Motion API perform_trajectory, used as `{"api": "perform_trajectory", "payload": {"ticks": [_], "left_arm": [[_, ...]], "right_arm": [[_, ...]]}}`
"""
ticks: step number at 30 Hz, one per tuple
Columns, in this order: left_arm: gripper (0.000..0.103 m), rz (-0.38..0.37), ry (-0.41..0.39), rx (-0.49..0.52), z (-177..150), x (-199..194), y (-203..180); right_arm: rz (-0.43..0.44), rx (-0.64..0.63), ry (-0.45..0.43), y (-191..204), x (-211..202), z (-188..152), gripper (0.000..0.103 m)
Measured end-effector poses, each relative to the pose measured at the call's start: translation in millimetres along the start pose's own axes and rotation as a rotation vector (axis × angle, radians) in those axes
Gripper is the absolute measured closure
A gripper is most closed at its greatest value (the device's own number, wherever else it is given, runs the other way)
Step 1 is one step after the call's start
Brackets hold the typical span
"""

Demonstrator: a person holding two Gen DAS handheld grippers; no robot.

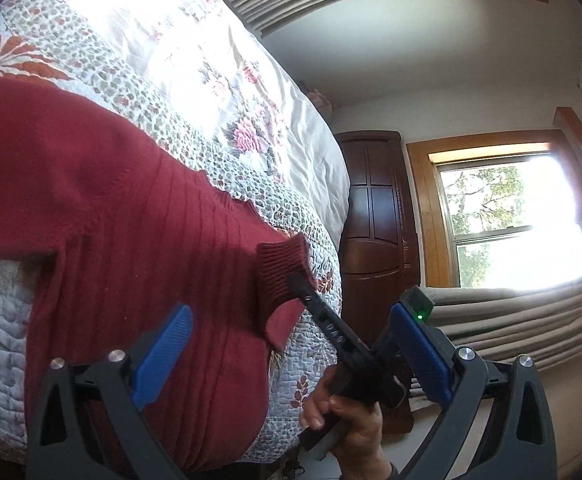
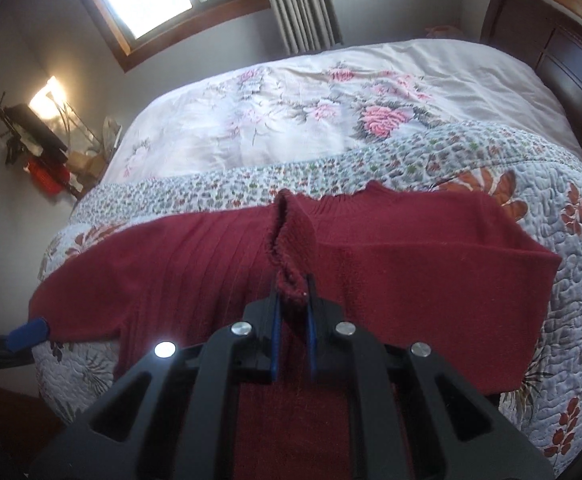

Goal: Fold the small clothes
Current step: 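Carry the sleeve across the sweater body with the right gripper and release it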

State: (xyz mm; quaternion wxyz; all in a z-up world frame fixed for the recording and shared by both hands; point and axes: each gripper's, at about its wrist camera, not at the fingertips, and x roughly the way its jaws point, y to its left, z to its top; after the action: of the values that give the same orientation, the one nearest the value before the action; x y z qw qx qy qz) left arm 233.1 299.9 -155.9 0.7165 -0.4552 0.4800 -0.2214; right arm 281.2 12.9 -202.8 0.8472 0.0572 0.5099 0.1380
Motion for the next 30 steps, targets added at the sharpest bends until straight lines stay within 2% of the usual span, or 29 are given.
{"api": "perform_trajectory", "payload": {"ticks": [4,5,8,9,11,14,18,20,22,25,27,29,30], "left_arm": [[0.004,0.012,0.039,-0.019,8.3,28.1,7.0],[0.004,0.020,0.052,-0.022,9.9,35.7,9.4],[0.004,0.044,0.091,-0.052,14.0,60.5,21.7],[0.004,0.048,0.114,-0.074,14.8,70.0,28.4],[0.004,0.046,0.147,-0.109,14.4,85.7,37.9],[0.004,0.076,0.190,-0.117,12.8,108.2,44.2],[0.004,0.155,0.239,-0.120,13.7,137.5,48.3],[0.004,0.170,0.271,-0.114,14.5,151.2,45.8],[0.004,0.226,0.306,-0.089,16.3,164.1,44.4],[0.005,0.254,0.312,-0.091,19.6,174.8,44.5],[0.018,0.288,0.308,-0.083,23.4,177.8,43.4],[0.075,0.343,0.333,-0.073,26.0,180.8,42.4],[0.086,0.351,0.337,-0.082,27.0,181.1,44.5]], "right_arm": [[0.001,-0.042,0.053,19.1,29.9,-16.8,0.092],[0.007,-0.048,0.065,23.9,34.4,-20.4,0.084],[0.018,-0.062,0.064,28.4,34.9,-29.2,0.071],[0.027,-0.060,0.060,26.7,29.1,-31.6,0.070],[0.058,-0.051,0.054,20.6,12.2,-37.8,0.060],[0.081,-0.017,0.030,0.3,-23.7,-59.6,0.057],[0.066,0.051,0.037,-35.3,-61.1,-101.0,0.055],[0.062,0.098,0.043,-49.6,-73.8,-121.8,0.053],[0.060,0.147,0.048,-60.8,-82.8,-137.3,0.053],[0.073,0.213,0.053,-69.0,-90.5,-153.5,0.052],[0.095,0.257,0.052,-70.1,-93.6,-162.0,0.052],[0.115,0.284,0.044,-67.5,-95.6,-165.4,0.052],[0.122,0.288,0.040,-65.1,-96.5,-166.0,0.052]]}}
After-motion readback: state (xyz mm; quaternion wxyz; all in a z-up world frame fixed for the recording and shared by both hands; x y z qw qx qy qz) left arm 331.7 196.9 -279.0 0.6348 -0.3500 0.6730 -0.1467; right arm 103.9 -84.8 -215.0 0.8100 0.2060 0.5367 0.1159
